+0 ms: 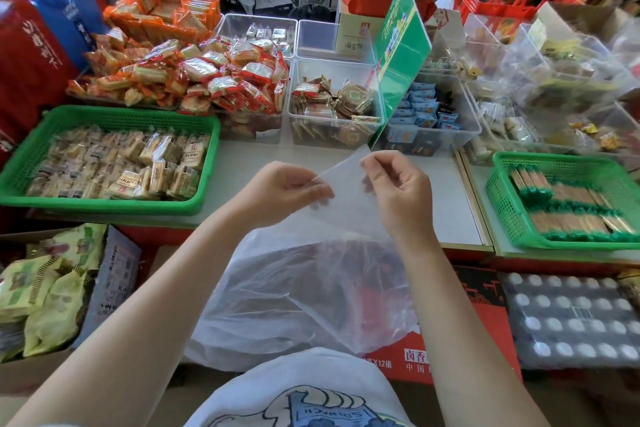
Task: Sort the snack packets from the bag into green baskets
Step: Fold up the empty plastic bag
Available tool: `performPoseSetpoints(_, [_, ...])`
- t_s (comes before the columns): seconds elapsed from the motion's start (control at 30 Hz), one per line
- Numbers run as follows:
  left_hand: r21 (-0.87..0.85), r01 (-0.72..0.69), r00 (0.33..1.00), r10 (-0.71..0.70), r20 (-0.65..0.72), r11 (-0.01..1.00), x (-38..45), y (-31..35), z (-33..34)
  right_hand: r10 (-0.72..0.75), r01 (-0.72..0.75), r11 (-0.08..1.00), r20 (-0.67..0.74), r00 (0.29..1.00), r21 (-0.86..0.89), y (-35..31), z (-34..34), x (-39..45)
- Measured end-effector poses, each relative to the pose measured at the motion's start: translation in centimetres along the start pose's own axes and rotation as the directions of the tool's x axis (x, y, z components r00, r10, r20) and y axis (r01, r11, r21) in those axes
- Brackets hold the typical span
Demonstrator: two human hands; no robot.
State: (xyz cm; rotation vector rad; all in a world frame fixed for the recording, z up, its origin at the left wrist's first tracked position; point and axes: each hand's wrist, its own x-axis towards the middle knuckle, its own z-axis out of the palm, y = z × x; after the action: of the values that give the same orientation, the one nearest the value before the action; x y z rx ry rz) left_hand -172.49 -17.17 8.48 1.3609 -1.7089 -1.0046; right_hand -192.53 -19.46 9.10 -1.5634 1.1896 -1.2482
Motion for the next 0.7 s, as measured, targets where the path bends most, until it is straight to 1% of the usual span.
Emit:
performPoseSetpoints(0.1, [0.104, 0.053, 0.994, -0.062, 0.088, 0.993, -0.2, -1.1, -0.6, 0.022, -0.018, 0.999, -0.109, 0.994, 0.032, 0.3, -0.3, 0.3])
performPoseSetpoints(0.2, [0.224, 0.136, 0.972, -0.174, 0.156, 0.965, -0.2, -2.7, -1.0, 0.012, -0.005, 0.999, -0.194, 0.981, 0.037, 0.3, -0.8, 0.9])
performPoseSetpoints(0.3, [0.279, 0.21, 0.958, -0.254, 0.132, 0.937, -0.4, -3.9, -1.0, 0.005, 0.002, 1.0, -0.259, 0.966, 0.03, 0.6, -1.3, 1.7])
performPoseSetpoints(0.4, [0.258, 0.242, 0.959, -0.271, 0.08, 0.935, -0.3, -4.6, -1.2, 0.023, -0.024, 1.0, -0.301, 0.953, -0.001, 1.7, -1.6, 2.3])
performPoseSetpoints(0.47, [0.261, 0.254, 0.957, -0.281, 0.071, 0.931, -0.1, -4.9, -1.3, 0.03, -0.035, 0.999, -0.352, 0.935, -0.007, 2.3, -2.0, 2.6])
performPoseSetpoints(0.53, [0.289, 0.294, 0.943, -0.326, 0.067, 0.911, 0.1, -5.7, -1.5, 0.028, -0.037, 0.999, -0.405, 0.914, -0.016, 2.7, -2.4, 3.0])
performPoseSetpoints(0.6, [0.369, 0.318, 0.927, -0.368, 0.074, 0.874, 0.2, -6.4, -1.6, 0.019, -0.047, 0.997, -0.412, 0.911, -0.06, 3.1, -2.5, 3.4])
performPoseSetpoints(0.63, [0.417, 0.305, 0.925, -0.371, 0.085, 0.856, 0.2, -6.6, -1.6, 0.021, -0.057, 0.995, -0.387, 0.922, -0.081, 3.3, -2.4, 3.6])
performPoseSetpoints(0.67, [0.448, 0.278, 0.932, -0.351, 0.087, 0.85, 0.5, -6.7, -1.6, 0.034, -0.071, 0.993, -0.341, 0.939, -0.097, 3.5, -2.1, 3.8])
performPoseSetpoints(0.7, [0.441, 0.252, 0.946, -0.315, 0.073, 0.861, 0.7, -6.5, -1.6, 0.053, -0.087, 0.99, -0.276, 0.96, -0.111, 3.7, -1.6, 3.9])
